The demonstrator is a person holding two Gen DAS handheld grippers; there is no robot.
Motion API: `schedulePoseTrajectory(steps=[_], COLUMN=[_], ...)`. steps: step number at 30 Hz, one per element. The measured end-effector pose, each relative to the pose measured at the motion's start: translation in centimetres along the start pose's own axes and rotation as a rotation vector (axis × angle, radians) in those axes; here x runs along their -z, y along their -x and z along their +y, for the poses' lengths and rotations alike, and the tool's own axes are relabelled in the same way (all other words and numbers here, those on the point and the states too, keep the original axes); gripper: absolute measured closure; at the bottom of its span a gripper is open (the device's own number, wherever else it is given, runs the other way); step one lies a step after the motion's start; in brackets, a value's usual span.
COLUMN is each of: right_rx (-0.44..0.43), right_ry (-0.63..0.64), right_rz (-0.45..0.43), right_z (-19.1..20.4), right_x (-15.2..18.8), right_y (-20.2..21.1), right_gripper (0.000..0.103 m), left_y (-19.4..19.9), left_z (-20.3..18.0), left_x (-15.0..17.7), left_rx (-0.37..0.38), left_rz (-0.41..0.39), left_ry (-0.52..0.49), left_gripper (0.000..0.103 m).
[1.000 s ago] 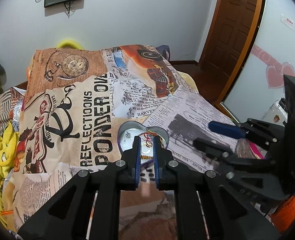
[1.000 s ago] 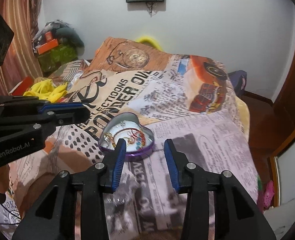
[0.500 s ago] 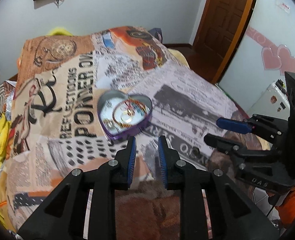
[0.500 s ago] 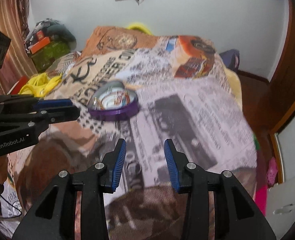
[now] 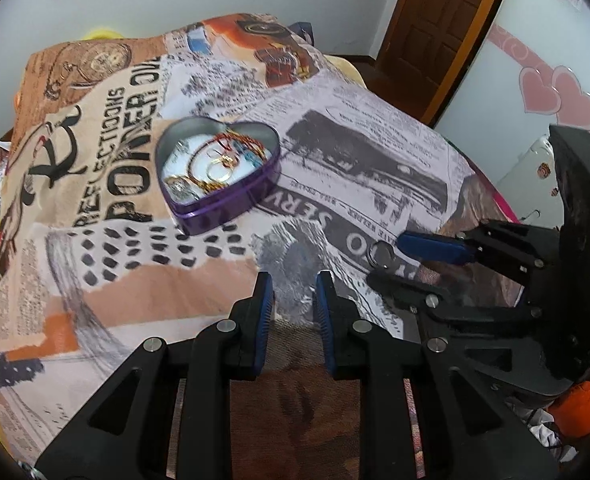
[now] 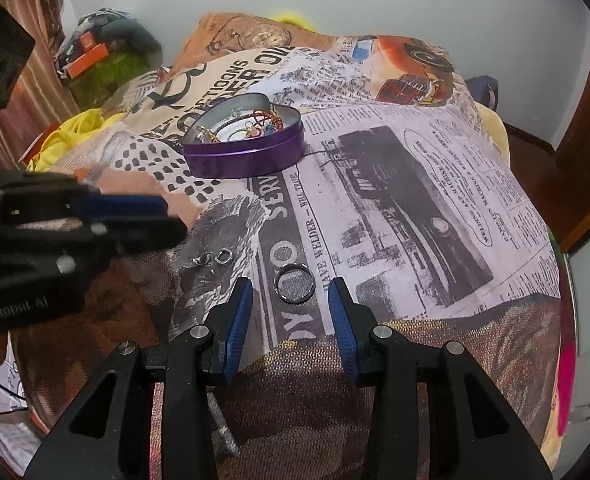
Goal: Organize jewelry
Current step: 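Grasp the dark silver ring with the right gripper while the left grasps a small silver ring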
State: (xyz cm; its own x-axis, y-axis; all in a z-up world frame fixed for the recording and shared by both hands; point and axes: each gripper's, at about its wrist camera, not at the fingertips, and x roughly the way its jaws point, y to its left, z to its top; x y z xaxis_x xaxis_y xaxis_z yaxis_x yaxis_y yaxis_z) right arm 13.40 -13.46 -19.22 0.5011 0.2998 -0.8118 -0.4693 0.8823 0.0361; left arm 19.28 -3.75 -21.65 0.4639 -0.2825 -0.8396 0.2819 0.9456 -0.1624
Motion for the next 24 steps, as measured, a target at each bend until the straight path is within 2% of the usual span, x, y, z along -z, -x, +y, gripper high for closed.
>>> schedulePoseTrajectory(steps=[2,11,19,20,22,24], right_rx=[0.002,-0.005,0.011,0.012,0.013,0.011], right_ry=[0.012,-0.026,-0.050,-0.051,-0.053,-0.056], right_rz=[-0.002,-0.029,-0.050,-0.052,-0.055,-0.056], right_z=[0.1,-0.7,-1.6,-1.7,-1.7,-1.7], right_x=[0.1,0.0,-0.2,-0.2,-0.3,-0.4], right_y=[-0.1,0.5,1.4,1.4,1.5,1.4], right_gripper=[0.085,0.085,0.085,0.085,0.085,0.085], left_y=[-0.3,-2.0,-2.8,-2.8,-2.8,-2.8], left_z=[-0.3,-1.7,-1.5,-1.5,-1.6,-1.6], left_x=[0.1,0.1,-0.1,-0.1,-0.1,-0.1], left_rx=[0.008,0.042,0.031,0.028,0.034,0.040], left_rz=[0.006,0.038,0.010,0.007,0.007,0.004], left_ry=[-0.004,-0.029,-0.011,-0.013,-0.020,-0.020], left_gripper=[0.082,0.082,0.082,0.083,0.096,0.096])
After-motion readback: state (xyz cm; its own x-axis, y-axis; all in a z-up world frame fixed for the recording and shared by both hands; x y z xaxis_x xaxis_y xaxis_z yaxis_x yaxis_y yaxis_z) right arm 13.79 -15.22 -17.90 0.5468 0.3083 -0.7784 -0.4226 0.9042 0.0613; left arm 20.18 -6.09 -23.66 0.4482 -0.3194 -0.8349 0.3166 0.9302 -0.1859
